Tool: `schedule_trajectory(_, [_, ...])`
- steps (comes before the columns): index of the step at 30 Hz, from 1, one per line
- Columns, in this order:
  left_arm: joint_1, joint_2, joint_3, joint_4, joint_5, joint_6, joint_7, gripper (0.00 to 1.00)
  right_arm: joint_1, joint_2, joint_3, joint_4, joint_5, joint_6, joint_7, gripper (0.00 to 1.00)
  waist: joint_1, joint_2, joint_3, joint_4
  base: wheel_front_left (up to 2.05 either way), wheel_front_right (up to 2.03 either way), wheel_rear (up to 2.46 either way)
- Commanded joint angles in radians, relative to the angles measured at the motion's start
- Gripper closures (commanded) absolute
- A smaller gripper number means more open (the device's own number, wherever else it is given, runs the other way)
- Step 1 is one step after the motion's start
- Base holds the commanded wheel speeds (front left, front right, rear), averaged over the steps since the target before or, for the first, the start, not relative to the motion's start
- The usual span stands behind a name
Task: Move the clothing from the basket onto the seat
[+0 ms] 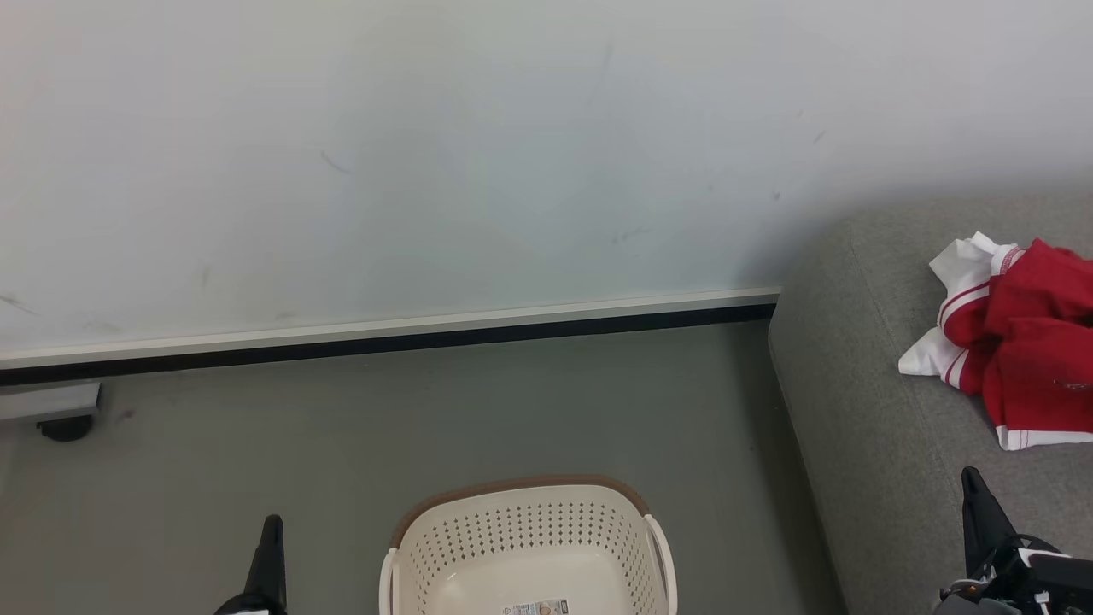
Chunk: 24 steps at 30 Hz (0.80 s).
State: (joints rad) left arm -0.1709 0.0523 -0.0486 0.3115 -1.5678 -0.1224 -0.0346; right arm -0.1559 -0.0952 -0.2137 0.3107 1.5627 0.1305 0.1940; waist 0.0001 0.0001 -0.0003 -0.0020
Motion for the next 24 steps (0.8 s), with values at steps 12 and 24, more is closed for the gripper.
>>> schedule_trajectory(12, [-0.032, -0.001, -0.002, 0.018, -0.068, -0.011, 0.014, 1.00, -0.016, 0.012, -0.033, 0.010, 0.056, 0.000, 0.026, 1.00, -0.0001, -0.0001, 0.007, 0.002, 0.00, 0.00, 0.00])
schedule_trajectory(24, [-0.031, -0.001, -0.001, 0.018, -0.067, -0.011, 0.015, 1.00, -0.018, 0.016, -0.039, 0.010, 0.048, 0.000, 0.031, 1.00, -0.0001, -0.0001, 0.007, 0.002, 0.00, 0.00, 0.00])
